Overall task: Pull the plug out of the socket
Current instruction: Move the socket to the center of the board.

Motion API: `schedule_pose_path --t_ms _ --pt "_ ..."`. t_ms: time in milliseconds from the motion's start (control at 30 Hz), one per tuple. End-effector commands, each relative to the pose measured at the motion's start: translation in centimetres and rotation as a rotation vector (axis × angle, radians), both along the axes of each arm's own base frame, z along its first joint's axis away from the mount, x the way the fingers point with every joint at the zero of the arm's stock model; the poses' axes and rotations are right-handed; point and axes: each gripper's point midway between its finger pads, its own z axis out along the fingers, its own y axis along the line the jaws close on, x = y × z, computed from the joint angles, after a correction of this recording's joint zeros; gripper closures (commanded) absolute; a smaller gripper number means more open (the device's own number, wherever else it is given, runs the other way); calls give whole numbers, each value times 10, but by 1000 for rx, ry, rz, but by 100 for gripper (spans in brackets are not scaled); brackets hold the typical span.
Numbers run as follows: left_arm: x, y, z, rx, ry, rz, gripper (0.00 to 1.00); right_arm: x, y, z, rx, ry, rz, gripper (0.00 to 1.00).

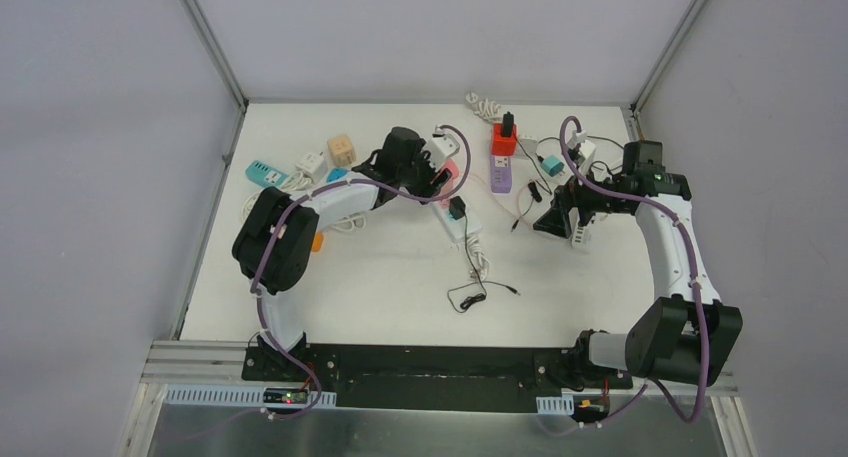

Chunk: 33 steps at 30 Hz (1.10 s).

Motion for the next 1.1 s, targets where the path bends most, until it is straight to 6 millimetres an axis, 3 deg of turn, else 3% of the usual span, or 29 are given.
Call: schedule_pose_path --t_ms 0,1067 --pt "-16 9 -8 8 68 104 98 4 2 10 -3 -50 26 5" --pt "-43 5 -9 -40 121 165 96 5 2 8 -6 -44 26 5"
